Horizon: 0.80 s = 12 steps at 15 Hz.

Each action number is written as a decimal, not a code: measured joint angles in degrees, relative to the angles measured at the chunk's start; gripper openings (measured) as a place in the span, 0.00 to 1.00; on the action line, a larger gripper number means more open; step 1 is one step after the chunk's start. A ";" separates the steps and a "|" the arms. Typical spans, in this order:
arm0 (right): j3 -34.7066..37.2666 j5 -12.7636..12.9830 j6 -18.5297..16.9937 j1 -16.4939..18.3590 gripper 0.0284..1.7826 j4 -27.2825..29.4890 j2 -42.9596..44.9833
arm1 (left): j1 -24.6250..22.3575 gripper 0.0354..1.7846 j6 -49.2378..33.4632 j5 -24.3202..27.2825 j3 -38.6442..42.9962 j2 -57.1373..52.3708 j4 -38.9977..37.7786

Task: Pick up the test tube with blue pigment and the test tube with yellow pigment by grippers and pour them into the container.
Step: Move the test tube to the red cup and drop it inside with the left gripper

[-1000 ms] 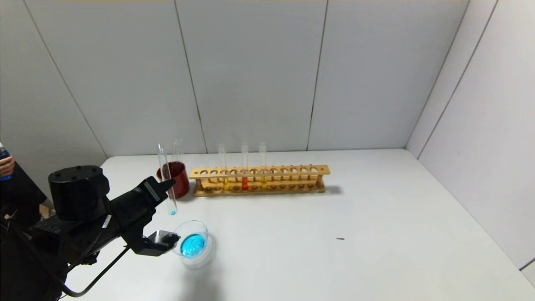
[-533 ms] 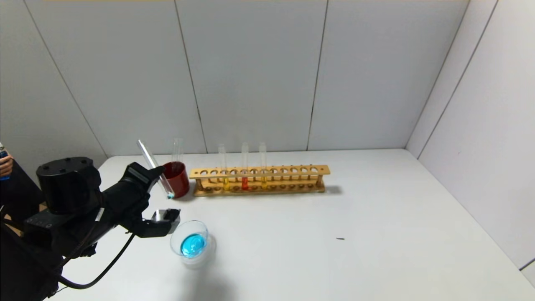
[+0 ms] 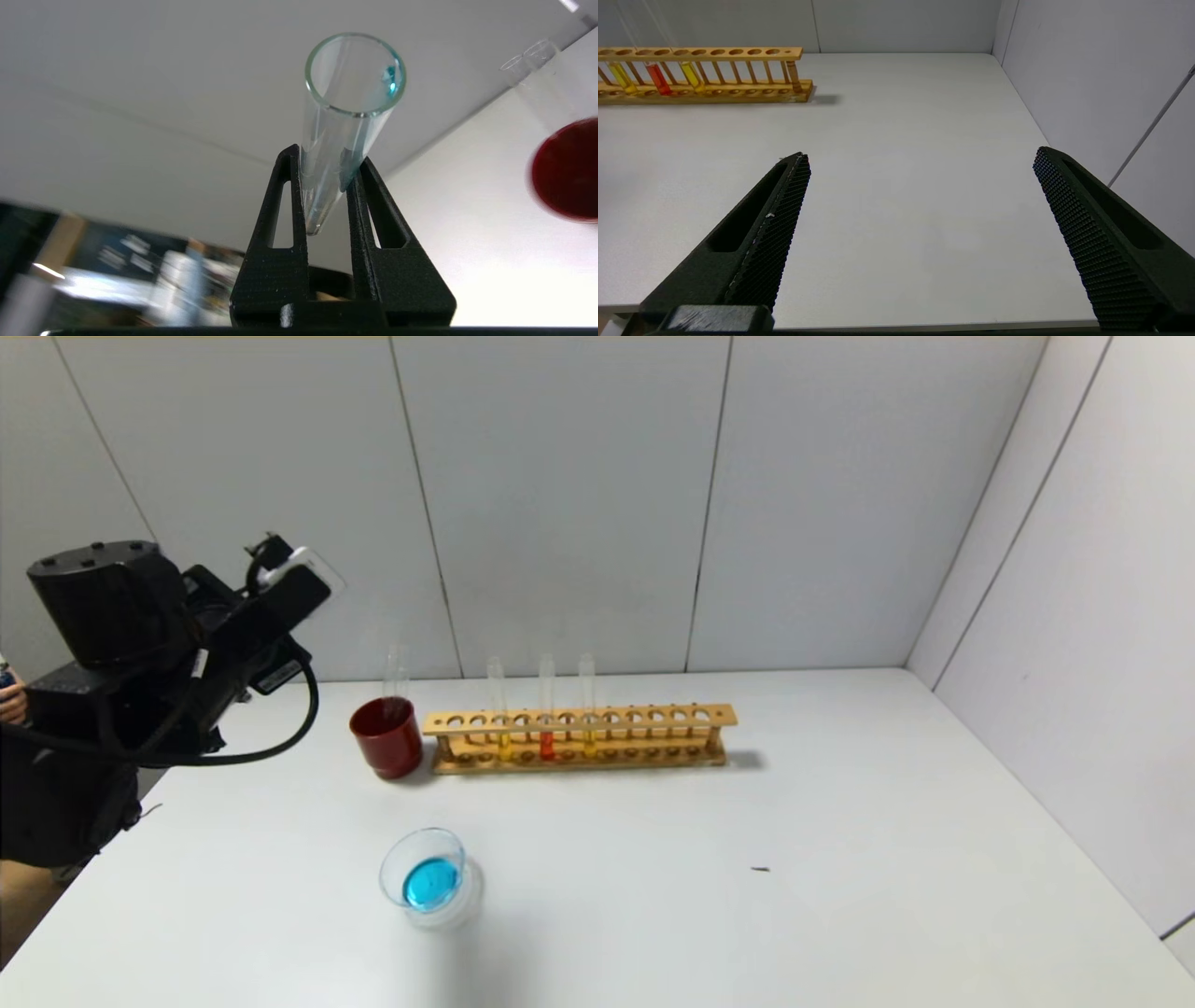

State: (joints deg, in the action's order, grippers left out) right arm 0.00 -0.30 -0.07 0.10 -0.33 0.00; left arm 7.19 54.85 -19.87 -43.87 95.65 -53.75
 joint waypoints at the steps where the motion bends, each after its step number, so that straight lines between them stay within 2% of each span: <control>1: 0.00 -0.02 -0.02 0.00 0.98 0.02 0.00 | -0.89 0.15 -7.24 0.20 -2.34 -0.80 5.88; 4: 0.00 0.00 -0.02 0.00 0.98 0.02 0.00 | -3.50 0.15 -26.10 5.73 -6.89 -3.47 21.66; 7: 0.00 0.00 -0.02 0.00 0.98 0.02 0.00 | -4.33 0.15 -41.75 13.20 -9.51 -4.08 31.15; 8: 0.00 0.01 -0.02 0.00 0.98 0.02 0.00 | -4.50 0.15 -45.15 14.36 -9.96 -3.51 31.90; 12: 0.00 0.00 -0.02 0.00 0.98 0.00 0.00 | -4.58 0.15 -48.65 16.04 -11.14 1.62 29.48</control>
State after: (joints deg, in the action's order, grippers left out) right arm 0.00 -0.30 -0.10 0.10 -0.33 0.00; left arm 2.61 6.19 -3.83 -55.02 97.27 -24.27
